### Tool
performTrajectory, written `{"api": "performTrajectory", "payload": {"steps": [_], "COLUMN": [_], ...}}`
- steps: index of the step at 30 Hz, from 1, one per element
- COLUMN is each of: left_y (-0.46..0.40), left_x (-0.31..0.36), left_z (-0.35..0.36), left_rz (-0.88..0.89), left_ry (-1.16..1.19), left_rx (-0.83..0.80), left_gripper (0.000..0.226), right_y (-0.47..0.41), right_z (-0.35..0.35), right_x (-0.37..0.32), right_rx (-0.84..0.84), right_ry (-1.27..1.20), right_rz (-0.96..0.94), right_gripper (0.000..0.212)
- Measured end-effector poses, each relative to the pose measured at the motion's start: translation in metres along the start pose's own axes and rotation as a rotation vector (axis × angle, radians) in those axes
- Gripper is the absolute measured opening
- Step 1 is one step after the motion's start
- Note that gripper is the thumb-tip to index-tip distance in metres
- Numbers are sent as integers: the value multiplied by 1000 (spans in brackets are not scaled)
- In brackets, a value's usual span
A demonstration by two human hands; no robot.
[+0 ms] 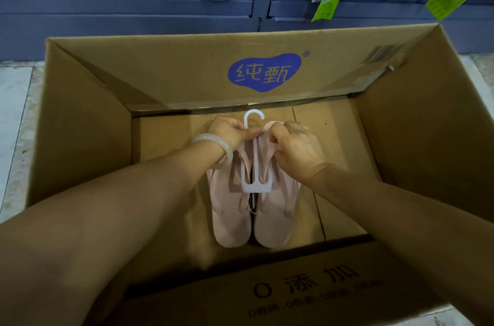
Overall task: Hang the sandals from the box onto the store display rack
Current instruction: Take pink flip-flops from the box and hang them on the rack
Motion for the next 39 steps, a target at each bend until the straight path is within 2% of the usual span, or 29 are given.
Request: {"api": "performTrajectory", "payload": {"steps": [2,3,6,8,12,13,16,21,26,29,32,35,39], "left_y": [4,5,6,7,7,6,9,18,23,21,24,27,26], "left_x": [4,5,11,18,32,33,39,49,52,54,54,54,51], "left_z": [2,2,-2,-5,-11,-12,-15,-18,-23,-29,-32,-30,-27], "left_rz": [0,8,70,129,236,255,292,340,357,347,333,315,284], "left_ry": [50,62,54,54,-33,-86,-139,-145,-116,-61,-105,-91,-86], "left_rx": [1,3,17,14,11,15,-11,-96,-109,-99,-112,-138,-207], "left_gripper": [27,25,23,21,24,26,29,28,17,32,20,14,15], "right_y": [2,3,13,13,3,0,-11,-33,-44,-48,-53,-51,-53], "right_z": [8,13,25,21,18,17,8,0,-2,-6,-16,-16,-9], "right_x": [1,4,22,32,48,49,45,21,8,13,10,8,8], "right_rx": [-105,-186,-430,-481,-541,-553,-563,-504,-473,-409,-356,-346,-402], "right_ry": [-60,-87,-195,-360,-851,-881,-742,-772,-682,-613,-538,-466,-554], "right_rz": [-39,-23,127,282,637,666,602,466,393,438,473,487,486], "right_gripper": [36,41,73,84,76,70,57,28,17,22,25,20,23]}}
Point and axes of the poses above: each hand's wrist, its own y-axis away from the middle knuckle, its own z-axis out of the palm, x = y × z, the point moved 7 cm from there along -y, towards the middle knuckle, and after that the axes turned 9 degrees about z, right-handed, at the moved point
